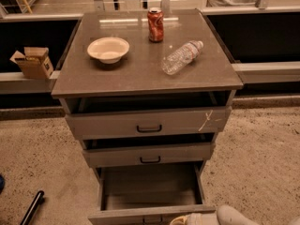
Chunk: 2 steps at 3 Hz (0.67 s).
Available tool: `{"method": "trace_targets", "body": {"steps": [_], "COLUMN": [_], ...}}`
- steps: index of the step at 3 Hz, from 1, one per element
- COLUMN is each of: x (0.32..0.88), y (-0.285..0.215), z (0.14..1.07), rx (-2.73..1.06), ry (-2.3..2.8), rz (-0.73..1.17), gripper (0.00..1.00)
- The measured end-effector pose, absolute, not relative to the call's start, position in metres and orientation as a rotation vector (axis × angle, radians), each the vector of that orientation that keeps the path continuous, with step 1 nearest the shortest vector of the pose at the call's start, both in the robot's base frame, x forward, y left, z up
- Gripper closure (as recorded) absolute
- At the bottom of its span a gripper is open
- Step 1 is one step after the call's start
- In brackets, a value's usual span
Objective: Close bottom drawer
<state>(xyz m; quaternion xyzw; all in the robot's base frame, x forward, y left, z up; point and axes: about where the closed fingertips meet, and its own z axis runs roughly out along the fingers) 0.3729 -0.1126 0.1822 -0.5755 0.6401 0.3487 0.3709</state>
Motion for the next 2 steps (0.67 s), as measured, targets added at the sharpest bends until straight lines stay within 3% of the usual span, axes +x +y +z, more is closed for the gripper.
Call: {"method": "trace_targets", "body": {"steps": [2], "x": [0.397], "y": [-0.099], "z": [0.145], "rx": [-1.273], "ry": [1.761], "rz": [0.776], "gripper": [1.0]}}
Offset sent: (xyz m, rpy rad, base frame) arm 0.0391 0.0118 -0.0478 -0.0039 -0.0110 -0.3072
